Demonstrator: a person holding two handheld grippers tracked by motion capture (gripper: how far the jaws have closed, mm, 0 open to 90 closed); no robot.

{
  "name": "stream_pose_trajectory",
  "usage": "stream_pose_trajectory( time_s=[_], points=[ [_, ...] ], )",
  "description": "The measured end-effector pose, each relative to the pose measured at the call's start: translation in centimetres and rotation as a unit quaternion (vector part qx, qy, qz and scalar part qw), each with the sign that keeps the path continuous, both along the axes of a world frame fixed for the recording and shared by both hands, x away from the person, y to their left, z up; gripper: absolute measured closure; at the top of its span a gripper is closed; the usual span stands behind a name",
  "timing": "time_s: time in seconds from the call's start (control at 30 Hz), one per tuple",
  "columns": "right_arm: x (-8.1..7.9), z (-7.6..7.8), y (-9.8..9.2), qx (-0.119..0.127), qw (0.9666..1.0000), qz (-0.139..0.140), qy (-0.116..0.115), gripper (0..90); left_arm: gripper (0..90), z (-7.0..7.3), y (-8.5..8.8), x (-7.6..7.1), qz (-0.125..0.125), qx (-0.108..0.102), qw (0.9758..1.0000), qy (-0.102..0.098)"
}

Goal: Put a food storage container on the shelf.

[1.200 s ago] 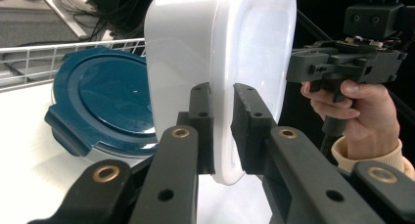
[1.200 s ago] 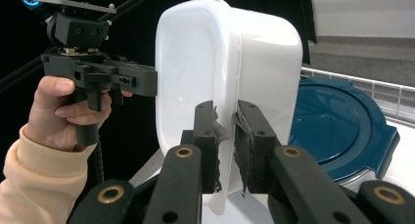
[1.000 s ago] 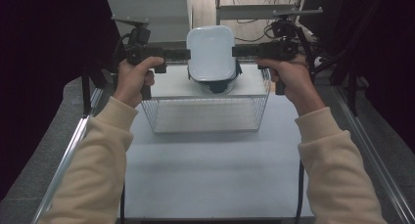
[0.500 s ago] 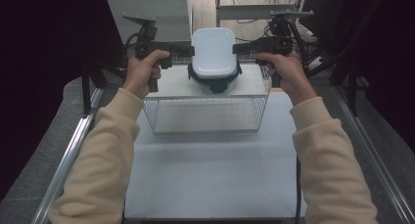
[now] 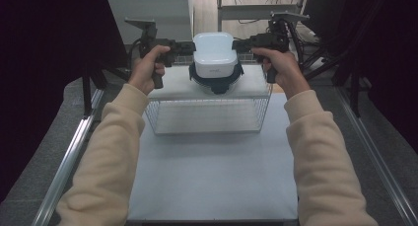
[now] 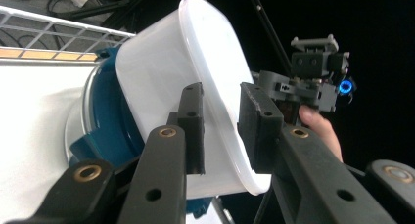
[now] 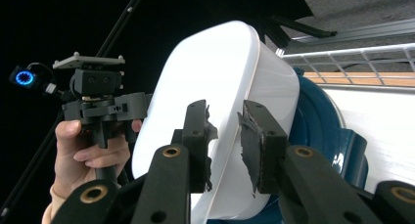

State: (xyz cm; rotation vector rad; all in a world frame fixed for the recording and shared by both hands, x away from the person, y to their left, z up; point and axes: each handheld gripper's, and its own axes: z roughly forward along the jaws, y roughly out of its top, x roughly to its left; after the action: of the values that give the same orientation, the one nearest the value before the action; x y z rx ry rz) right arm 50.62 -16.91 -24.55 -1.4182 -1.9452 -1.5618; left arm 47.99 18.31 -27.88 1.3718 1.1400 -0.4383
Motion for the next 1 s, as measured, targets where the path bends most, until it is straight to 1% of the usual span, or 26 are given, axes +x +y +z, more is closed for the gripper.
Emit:
stream_pose_trajectory(
  time_s=[0.1,0.17,0.23,0.27,0.33,0.43,0.47,0.5,0.53,0.57,0.6,0.63,0.67,0.7,0.77,0.8,0.83,0.87,0.9,0.93,0.97,1.0],
  points=[
    [0.2,-0.2,0.2,-0.002,1.0000,-0.008,0.003,71.2,72.2,-0.4,0.1,0.2,0.006,-0.008,0.9999,0.006],
    [0.3,-0.3,0.3,0.000,0.9999,-0.011,0.006,70.9,71.9,-0.6,0.1,0.3,0.009,-0.008,0.9999,0.007],
    [0.4,-0.4,0.2,0.004,0.9999,-0.010,0.009,70.6,71.7,-0.7,0.1,0.3,0.010,-0.014,0.9998,0.008],
    [0.5,-0.5,0.2,0.005,0.9999,-0.010,0.008,70.4,71.5,-0.7,0.1,0.3,0.009,-0.013,0.9998,0.008],
    [0.5,-0.5,0.2,0.009,0.9998,-0.009,0.013,70.2,71.3,-0.7,0.1,0.3,0.010,-0.011,0.9999,0.006],
    [0.4,-0.5,0.2,0.009,0.9999,-0.010,0.011,69.8,69.7,-0.6,-0.1,0.2,0.009,-0.005,0.9999,0.003],
    [0.4,-0.5,0.2,0.006,0.9999,-0.010,0.006,67.1,67.8,-0.6,-0.1,0.1,0.008,-0.002,1.0000,0.001],
    [0.3,-0.4,0.3,0.006,0.9999,-0.011,-0.001,61.1,64.9,-0.5,-0.2,0.0,0.011,0.002,0.9999,-0.005],
    [0.2,-0.3,0.3,0.009,0.9998,-0.015,-0.008,55.4,60.6,-0.3,-0.2,-0.2,0.019,0.011,0.9997,-0.014],
    [-0.1,-0.1,0.3,0.013,0.9995,-0.019,-0.020,51.4,55.4,0.0,-0.3,-0.4,0.029,0.021,0.9991,-0.023],
    [-0.3,0.2,0.2,0.012,0.9991,-0.024,-0.034,48.2,49.4,0.2,-0.2,-0.7,0.033,0.024,0.9987,-0.032],
    [-0.7,0.5,0.2,0.005,0.9983,-0.028,-0.050,45.5,43.1,0.4,-0.1,-1.0,0.033,0.025,0.9984,-0.040],
    [-1.0,0.8,0.1,-0.006,0.9970,-0.033,-0.070,43.2,38.2,0.6,0.0,-1.4,0.035,0.031,0.9975,-0.053],
    [-1.5,1.1,0.0,-0.018,0.9951,-0.035,-0.091,41.1,35.0,0.9,0.1,-1.9,0.041,0.043,0.9960,-0.067],
    [-2.4,1.5,-0.3,-0.039,0.9908,-0.035,-0.124,36.1,31.0,1.3,0.2,-3.2,0.045,0.076,0.9913,-0.098],
    [-2.9,1.7,-0.4,-0.046,0.9888,-0.031,-0.138,34.3,29.3,1.4,0.3,-3.9,0.047,0.095,0.9880,-0.113],
    [-3.6,1.8,-0.6,-0.050,0.9862,-0.033,-0.154,33.7,28.1,1.4,0.4,-4.7,0.052,0.111,0.9842,-0.128],
    [-4.2,1.7,-0.8,-0.057,0.9829,-0.030,-0.172,32.3,27.9,1.4,0.5,-5.5,0.062,0.126,0.9798,-0.143],
    [-4.8,1.7,-0.9,-0.065,0.9802,-0.027,-0.185,30.9,28.2,1.3,0.6,-6.3,0.072,0.136,0.9759,-0.155],
    [-5.4,1.6,-1.1,-0.073,0.9774,-0.024,-0.197,29.9,28.2,1.1,0.9,-7.1,0.074,0.144,0.9725,-0.168],
    [-6.1,1.4,-1.2,-0.080,0.9748,-0.022,-0.207,29.2,28.2,0.9,1.0,-7.9,0.074,0.149,0.9707,-0.174],
    [-6.7,1.2,-1.4,-0.085,0.9725,-0.022,-0.216,28.5,28.1,0.6,1.2,-8.6,0.073,0.151,0.9694,-0.179]
  ],
)
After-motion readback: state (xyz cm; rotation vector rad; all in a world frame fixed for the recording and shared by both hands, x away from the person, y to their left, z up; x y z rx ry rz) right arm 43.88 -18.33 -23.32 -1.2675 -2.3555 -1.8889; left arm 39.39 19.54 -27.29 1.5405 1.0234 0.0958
